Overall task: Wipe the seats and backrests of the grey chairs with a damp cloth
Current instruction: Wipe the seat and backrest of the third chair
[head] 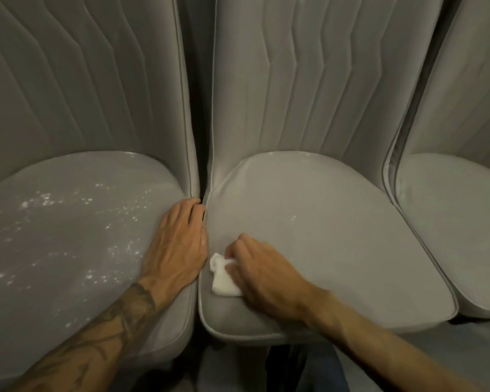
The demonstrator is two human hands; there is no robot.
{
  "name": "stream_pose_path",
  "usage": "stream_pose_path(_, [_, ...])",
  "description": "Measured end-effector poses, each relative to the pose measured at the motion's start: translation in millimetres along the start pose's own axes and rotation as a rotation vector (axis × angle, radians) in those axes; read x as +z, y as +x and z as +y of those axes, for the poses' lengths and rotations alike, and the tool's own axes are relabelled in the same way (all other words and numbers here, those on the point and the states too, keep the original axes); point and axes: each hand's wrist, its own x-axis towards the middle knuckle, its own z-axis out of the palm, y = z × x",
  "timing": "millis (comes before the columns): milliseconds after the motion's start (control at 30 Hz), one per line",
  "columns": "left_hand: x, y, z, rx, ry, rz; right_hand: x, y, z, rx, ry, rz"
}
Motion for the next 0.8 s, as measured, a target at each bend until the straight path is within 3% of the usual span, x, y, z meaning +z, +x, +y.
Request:
stream_pose_path(167, [-0.9,1.1,-1.1,0.014,0.010,0.018,-20.3,24.9,34.9,0.227,-0.158,0.086])
stream_pose_path(300, [0.7,1.9,-1.8,0.015,0.016,0.011,7.9,-5.8,-17.7,0.069,-0.059,0.100])
stream_pose_path(400, [1.1,1.5,-2.1,0.024,0.021,0.026,-3.1,-14.7,5.9,0.005,-0.054,0.059])
stream_pose_path(500, [1.2,0.8,-1.7,0.031,0.016,0.033,-27.7,-0.4,68.7,0.187,-0.118,0.158])
stream_pose_path(633, [3.2,1.1,-2.7,0.034,0.019,0.035,-49.3,20.7,126.3,0.462,-0.169,0.115])
stream_pose_path(700, [3.7,1.3,-2.8,0.032,0.020,0.030,-40.7,17.6,111.3,0.436,-0.137,0.108])
stream_pose_path(800, [3.5,0.6,-1.9,0.027,0.017,0.027,-14.6,-11.9,47.5,0.219,0.031,0.133])
